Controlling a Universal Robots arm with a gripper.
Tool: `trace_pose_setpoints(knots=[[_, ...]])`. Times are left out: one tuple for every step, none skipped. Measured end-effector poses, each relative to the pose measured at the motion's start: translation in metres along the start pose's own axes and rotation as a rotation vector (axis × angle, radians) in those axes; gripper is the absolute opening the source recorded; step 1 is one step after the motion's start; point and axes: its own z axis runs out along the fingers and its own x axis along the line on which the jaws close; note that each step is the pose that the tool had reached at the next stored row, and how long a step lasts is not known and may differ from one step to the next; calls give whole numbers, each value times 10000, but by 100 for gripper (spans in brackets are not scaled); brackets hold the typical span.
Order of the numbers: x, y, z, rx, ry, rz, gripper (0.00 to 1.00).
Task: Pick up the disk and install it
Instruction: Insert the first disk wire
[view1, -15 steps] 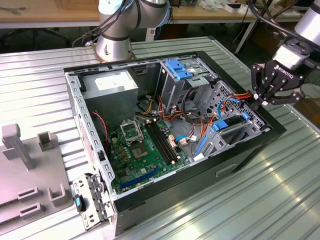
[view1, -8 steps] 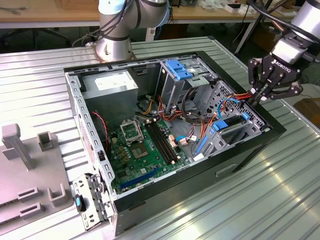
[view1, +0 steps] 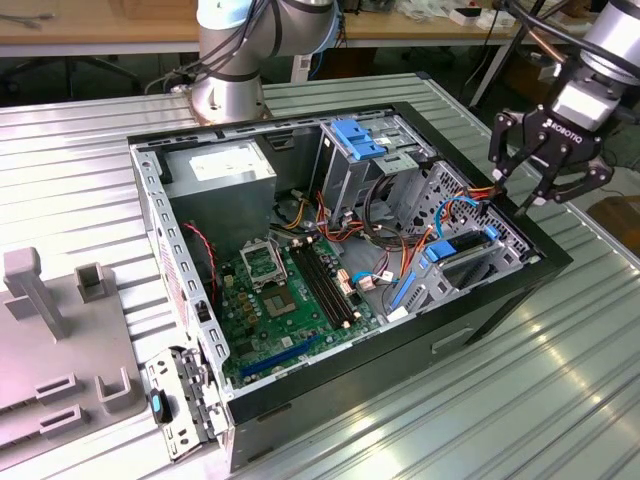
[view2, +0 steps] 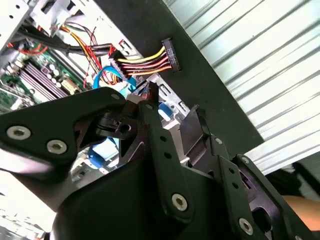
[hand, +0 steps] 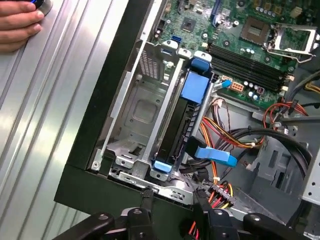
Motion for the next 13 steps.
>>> trace_pose_setpoints(knots=[[0, 0, 3, 0, 6, -206, 45], [4, -10, 4, -1, 11, -408, 45], [-1, -30, 4, -1, 12, -435, 45], [-23, -65, 3, -1, 13, -444, 45], [-47, -101, 2, -2, 15, -475, 45], [-72, -142, 1, -2, 18, -587, 45], [-115, -168, 0, -3, 20, -605, 45], [-165, -206, -1, -2, 20, -606, 45], [-186, -224, 0, -2, 18, -606, 45], [-196, -239, 1, -3, 19, -606, 45], [-187, -263, 8, -10, 17, -640, 45], [-184, -272, 16, -14, 27, -988, 45], [-184, -273, 29, -15, 42, -1505, 45]])
